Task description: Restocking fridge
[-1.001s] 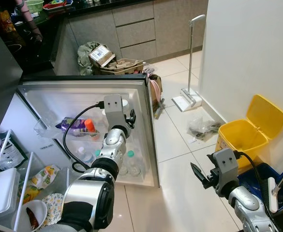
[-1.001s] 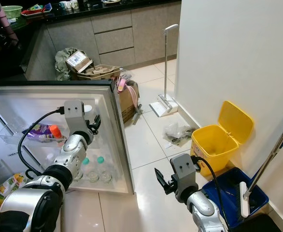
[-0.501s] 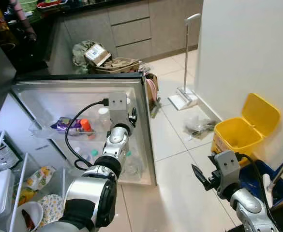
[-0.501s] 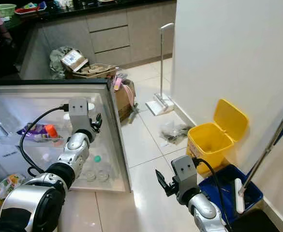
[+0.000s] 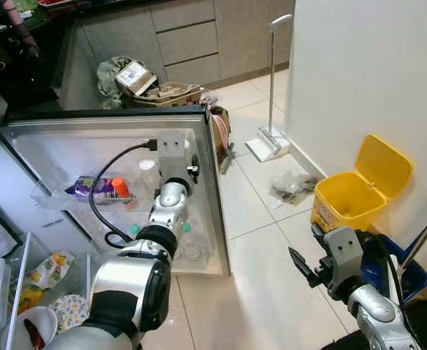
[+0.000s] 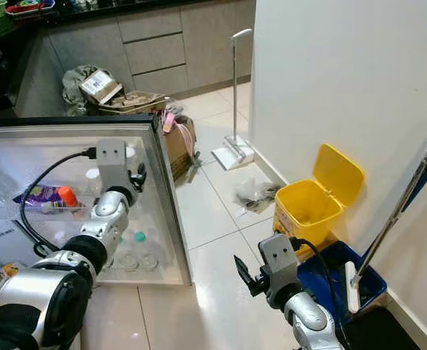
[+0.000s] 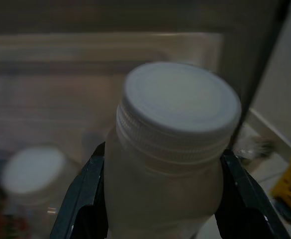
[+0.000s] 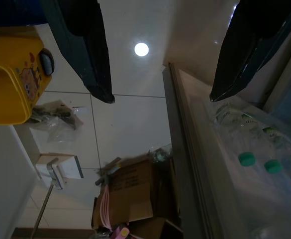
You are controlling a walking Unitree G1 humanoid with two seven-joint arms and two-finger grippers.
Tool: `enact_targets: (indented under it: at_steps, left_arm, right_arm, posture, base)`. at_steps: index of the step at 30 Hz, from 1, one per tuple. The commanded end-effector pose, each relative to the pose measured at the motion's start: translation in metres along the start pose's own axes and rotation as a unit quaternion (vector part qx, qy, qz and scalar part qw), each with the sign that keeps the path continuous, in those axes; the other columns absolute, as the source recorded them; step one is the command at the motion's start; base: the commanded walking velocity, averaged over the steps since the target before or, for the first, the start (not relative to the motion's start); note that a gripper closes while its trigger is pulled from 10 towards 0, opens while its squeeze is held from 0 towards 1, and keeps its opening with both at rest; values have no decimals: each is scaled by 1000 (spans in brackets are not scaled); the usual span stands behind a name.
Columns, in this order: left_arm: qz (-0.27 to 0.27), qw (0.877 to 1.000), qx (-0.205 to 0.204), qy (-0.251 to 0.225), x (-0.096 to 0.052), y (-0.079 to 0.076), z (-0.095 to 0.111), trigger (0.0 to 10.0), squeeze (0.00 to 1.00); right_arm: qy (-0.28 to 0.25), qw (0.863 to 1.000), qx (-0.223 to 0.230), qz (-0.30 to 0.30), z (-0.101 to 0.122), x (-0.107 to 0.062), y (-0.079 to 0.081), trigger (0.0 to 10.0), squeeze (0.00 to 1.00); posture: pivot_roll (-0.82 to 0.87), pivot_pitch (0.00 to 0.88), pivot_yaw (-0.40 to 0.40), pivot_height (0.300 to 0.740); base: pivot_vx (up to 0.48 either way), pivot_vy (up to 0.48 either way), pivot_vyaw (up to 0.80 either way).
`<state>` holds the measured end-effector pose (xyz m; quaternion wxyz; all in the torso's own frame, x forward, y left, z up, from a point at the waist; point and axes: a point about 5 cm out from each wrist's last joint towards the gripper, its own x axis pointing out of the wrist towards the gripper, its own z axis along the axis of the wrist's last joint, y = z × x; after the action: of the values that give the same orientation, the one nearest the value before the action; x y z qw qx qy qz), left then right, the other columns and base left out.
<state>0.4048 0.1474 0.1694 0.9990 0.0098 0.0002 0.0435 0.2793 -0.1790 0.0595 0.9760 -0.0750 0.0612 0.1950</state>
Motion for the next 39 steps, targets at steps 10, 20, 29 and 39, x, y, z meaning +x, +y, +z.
enact_targets:
  at_steps: [10,20,29,39]
  left_arm:
    - [4,999,12,31,-5,13,-18,10000,0]
    - [12,995,-20,93,-14,12,-45,10000,0]
    - [20,994,-14,109,-17,13,-52,10000,1000]
    - [42,998,-9,55,-11,17,-33,10000,0]
  right_arm:
    - [7,1000,-6,8,0,-1,2,10000,0]
    - [9,1000,-8,7,-1,-3,1,10000,0]
    - [8,1000,-7,9,2,1,1,10000,0]
    - [9,1000,-7,8,0,-1,1,10000,0]
  posture:
    - [-335,124,59,740]
    - [-336,127,54,740]
    - [-326,120,54,740]
    - [-319,118,61,740]
  base:
    - [0,0,0]
    - [0,0,0]
    - [0,0,0]
    - [0,0,0]
